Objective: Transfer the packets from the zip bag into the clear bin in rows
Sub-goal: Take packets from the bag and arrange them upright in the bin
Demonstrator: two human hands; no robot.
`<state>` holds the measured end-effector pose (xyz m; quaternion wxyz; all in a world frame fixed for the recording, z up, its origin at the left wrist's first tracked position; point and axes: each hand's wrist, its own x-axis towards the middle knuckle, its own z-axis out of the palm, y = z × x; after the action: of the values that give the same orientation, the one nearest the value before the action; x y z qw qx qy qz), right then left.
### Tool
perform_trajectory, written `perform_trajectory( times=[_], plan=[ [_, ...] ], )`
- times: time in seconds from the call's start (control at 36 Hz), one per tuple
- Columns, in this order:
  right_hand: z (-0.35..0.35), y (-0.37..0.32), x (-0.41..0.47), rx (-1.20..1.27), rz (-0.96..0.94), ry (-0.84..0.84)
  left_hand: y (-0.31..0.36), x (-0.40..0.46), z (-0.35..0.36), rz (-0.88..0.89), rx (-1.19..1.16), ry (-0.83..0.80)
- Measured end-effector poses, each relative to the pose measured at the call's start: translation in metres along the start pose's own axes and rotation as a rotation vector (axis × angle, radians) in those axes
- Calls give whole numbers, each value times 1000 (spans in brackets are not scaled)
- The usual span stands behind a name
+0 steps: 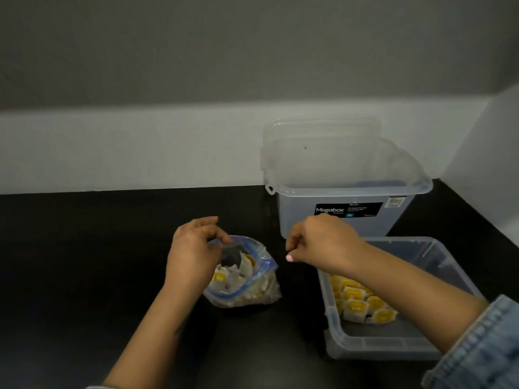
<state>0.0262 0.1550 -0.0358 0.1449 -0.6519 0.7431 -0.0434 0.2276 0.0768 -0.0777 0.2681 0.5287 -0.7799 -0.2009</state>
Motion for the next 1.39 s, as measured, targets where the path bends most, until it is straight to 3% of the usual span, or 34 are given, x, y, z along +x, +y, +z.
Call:
perform_trajectory(
  times=[0.14,0.31,0.47,0.56,0.75,0.86,0.97,1.08,1.22,1.39],
  plan=[
    [19,-30,20,24,-4,9,-22,10,-7,-163,183,-277],
    [43,-57,43,-13,21,-38,-43,5,0,-176,247,-537],
    [70,-91,59,-397,-104,-171,-52,-5,4,-51,226,-484],
    [78,-107,66,-495,-78,-264,-54,-7,5,-21,221,-455],
    [85,-110,92,-433,48,-461,-60,-6,8,-9,199,-459],
    [95,-103,95,-431,55,-325,-62,-4,10,-5,202,-442],
    [90,-96,90,-289,49,-209,-66,-2,11,4,183,-431],
    [75,-85,83,47,88,-6,-66,-1,11,19,146,-384],
    [51,-77,85,534,210,-6,-57,2,4,159,124,-246],
    [37,-72,81,1009,315,-64,-51,5,7,244,69,-290]
  ],
)
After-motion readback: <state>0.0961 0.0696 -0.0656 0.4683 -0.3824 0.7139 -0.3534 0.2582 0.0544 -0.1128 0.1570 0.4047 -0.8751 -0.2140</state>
